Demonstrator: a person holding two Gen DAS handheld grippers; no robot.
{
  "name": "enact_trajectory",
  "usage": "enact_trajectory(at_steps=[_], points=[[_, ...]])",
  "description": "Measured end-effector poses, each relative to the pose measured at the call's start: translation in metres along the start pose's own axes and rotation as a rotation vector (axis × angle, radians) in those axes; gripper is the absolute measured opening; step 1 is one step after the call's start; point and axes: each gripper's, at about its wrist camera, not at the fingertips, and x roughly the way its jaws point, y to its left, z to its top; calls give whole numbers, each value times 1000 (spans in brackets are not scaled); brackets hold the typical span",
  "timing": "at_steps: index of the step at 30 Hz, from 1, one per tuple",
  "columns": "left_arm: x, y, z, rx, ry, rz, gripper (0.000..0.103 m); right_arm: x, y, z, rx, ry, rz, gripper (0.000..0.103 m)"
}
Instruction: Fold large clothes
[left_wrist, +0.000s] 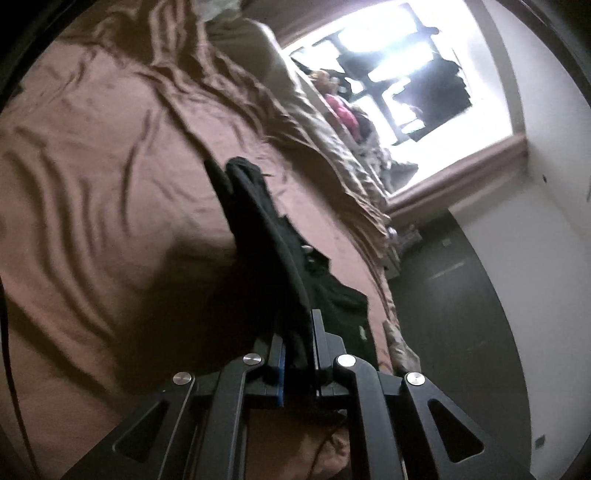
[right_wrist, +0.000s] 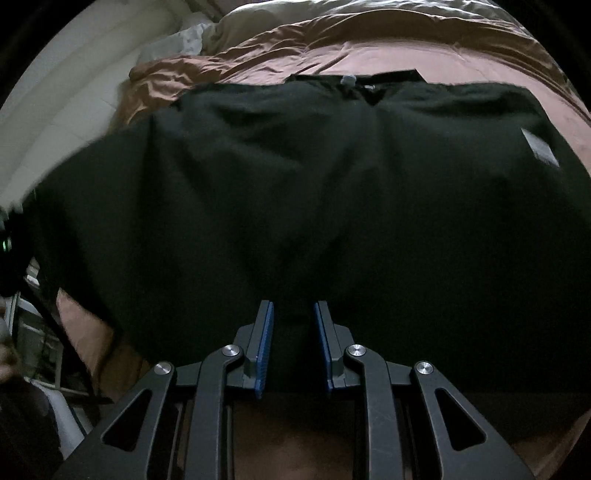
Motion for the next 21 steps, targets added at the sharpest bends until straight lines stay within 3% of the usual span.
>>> enact_trajectory(at_steps=[8,18,20,21], points=[[21,-66,-4,138,31,-33,10,-20,-22,-27,79,-46,98,17],[66,-145,-24,286,111,-61,10,-90,-78,-52,187,-225,91,19],[82,-160,-32,311,135,-62,10,-99,-91,-61,216,-242,90,34],[92,-168,-36,327,150,-59,10,-107,-97,-68,234,-259,99,57]])
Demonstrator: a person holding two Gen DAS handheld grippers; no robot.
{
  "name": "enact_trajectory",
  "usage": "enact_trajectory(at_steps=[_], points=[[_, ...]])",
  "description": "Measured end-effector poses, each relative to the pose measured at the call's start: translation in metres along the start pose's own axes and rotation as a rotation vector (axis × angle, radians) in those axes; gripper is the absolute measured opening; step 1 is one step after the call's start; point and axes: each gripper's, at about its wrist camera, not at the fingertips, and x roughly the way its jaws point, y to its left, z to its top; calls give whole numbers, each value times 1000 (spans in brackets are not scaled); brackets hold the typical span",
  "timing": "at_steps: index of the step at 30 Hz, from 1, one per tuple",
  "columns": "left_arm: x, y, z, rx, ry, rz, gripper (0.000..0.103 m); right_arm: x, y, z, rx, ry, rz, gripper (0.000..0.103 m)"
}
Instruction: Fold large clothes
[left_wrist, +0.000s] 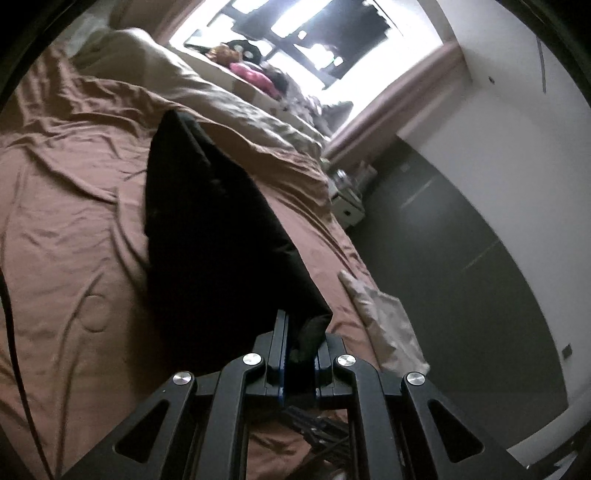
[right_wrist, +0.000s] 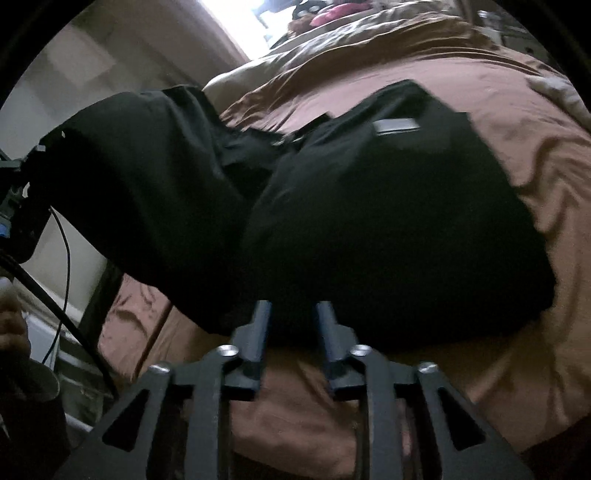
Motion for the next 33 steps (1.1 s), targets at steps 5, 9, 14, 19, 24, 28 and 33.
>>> enact_trajectory(at_steps=[5,9,14,19,24,28,33], points=[[44,-28,-5,46,74,-4,10,-35,-33,-10,70,-70,33,79],[85,-49,-12,85,142,5,10,-62,-67,-20,136,-115,37,79],[139,-71,-27,121,229,5,10,-86,-106,-31,212,-144,15,79],[187,-81,-56,142,336,36,10,-104,-134,-38,269,-171,14,79],[201,-86,-69,109,398,-20,42,-112,-141,-37,297,-192,57,79],[188,-86,-67,115,377,-49,59,-102,-133,-27,263,-193,111,79],[166,-66,-56,99,324,3,60,-85,-113,-12,217,-184,146,79]])
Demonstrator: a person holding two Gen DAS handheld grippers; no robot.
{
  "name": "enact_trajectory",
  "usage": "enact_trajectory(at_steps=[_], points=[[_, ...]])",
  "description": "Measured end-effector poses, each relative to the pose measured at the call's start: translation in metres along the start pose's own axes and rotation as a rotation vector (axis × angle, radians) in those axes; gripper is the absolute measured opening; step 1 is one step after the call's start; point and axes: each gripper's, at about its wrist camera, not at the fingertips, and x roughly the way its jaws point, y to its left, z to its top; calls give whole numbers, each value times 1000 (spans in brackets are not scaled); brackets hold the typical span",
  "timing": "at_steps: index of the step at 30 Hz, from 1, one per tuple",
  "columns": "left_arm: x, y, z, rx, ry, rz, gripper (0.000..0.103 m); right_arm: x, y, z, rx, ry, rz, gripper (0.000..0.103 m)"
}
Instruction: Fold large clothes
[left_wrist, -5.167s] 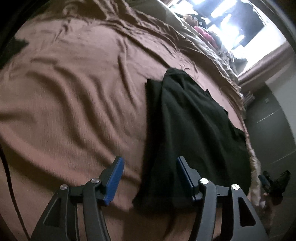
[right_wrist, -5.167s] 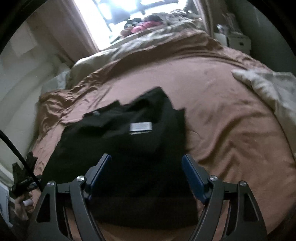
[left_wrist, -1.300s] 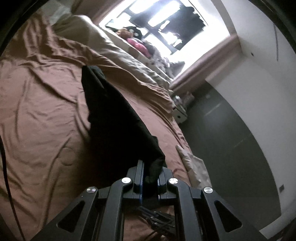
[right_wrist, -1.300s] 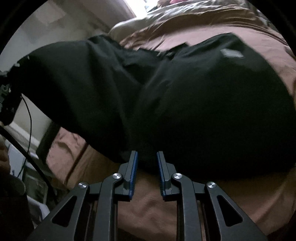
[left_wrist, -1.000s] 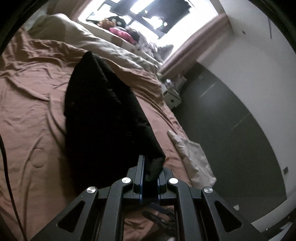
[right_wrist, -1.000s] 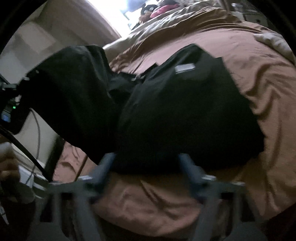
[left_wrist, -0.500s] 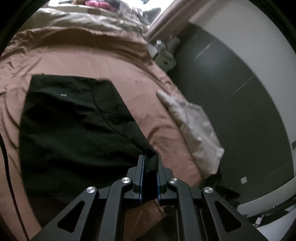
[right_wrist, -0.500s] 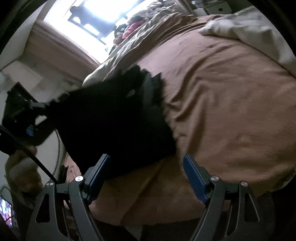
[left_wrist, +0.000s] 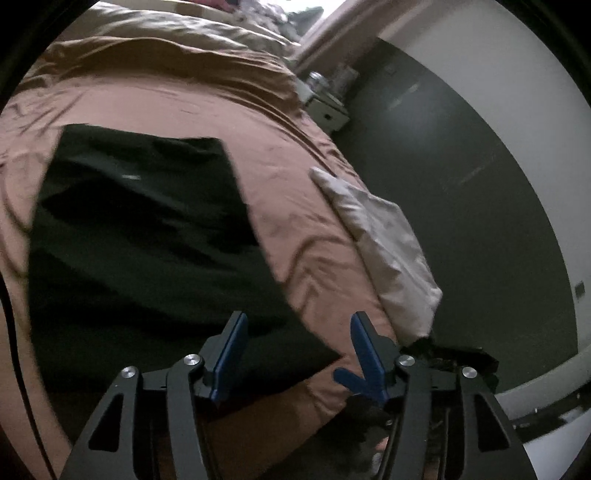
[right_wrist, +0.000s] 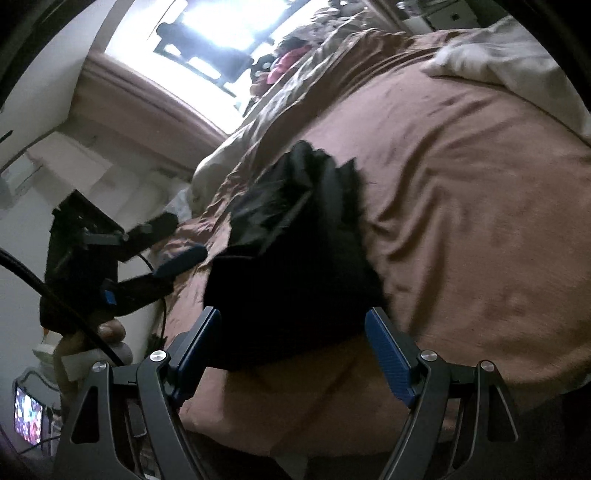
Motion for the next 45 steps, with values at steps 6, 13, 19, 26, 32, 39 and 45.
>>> enact_trajectory(at_steps=[6,13,19,26,32,39,45], points=[[-39,55,-9,-88,-54,102,60,29,19,10,-20,-13,-3,79],[-78,117,-24,-194,-107,201,60,58,27,14,8,-25,-62,27],[-69,152,-45,-247,-85,251,60,55,28,11,3,-57,-81,8],[-32,145,-54,-214,-12,235,60,41,1,3,66,-71,-105,5],[-11,121,-54,-130,23,254,60,35,-26,-11,142,-57,-135,5],[-8,125,-54,-116,31,261,60,30,-21,-9,175,-37,-134,6],[-15,137,-45,-159,1,244,60,17,7,13,29,6,-80,18]])
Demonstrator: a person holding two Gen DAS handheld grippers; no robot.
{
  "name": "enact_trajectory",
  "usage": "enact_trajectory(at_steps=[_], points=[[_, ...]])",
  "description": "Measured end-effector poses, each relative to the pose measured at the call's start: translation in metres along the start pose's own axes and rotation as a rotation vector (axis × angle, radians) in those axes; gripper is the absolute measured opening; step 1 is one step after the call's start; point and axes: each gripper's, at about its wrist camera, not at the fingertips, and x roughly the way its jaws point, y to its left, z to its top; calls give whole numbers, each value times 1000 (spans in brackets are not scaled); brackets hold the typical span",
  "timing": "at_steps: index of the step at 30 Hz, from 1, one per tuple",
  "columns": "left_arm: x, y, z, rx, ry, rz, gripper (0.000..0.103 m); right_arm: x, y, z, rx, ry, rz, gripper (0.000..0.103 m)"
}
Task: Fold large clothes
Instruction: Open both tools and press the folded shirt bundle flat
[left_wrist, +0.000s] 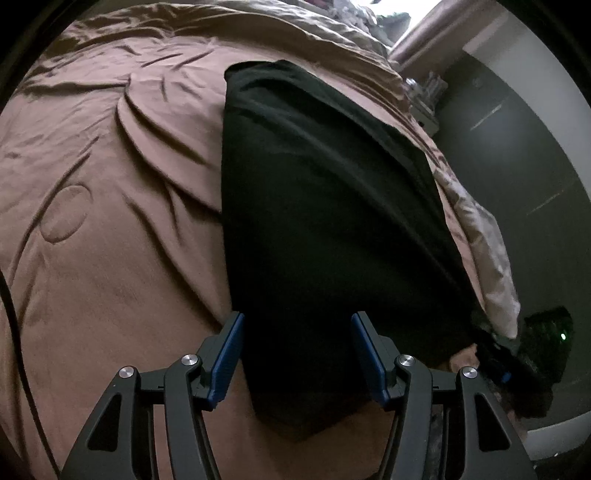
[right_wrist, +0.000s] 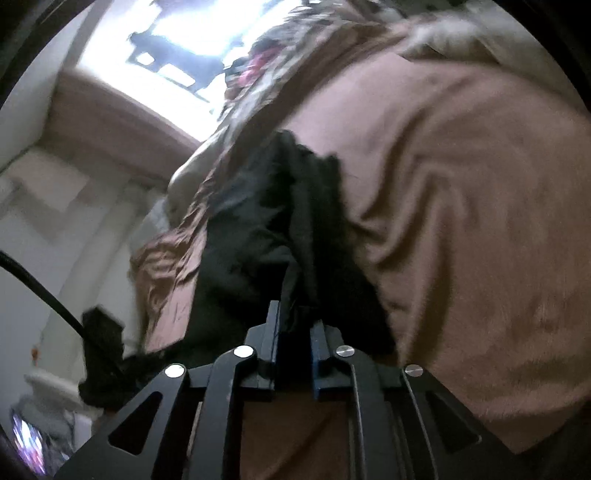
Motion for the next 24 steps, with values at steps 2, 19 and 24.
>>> enact_trajectory(at_steps=[2,19,24], points=[[2,6,7,-30,-10,-20,62,-2,4,10,-19,2,-9,43],[35,28,95,-63,-60,-23,63,88,-10,116,-19,216,1,80],[46,33,122,-56,-63,-19,63,112,-20,135,17,249,16,80]])
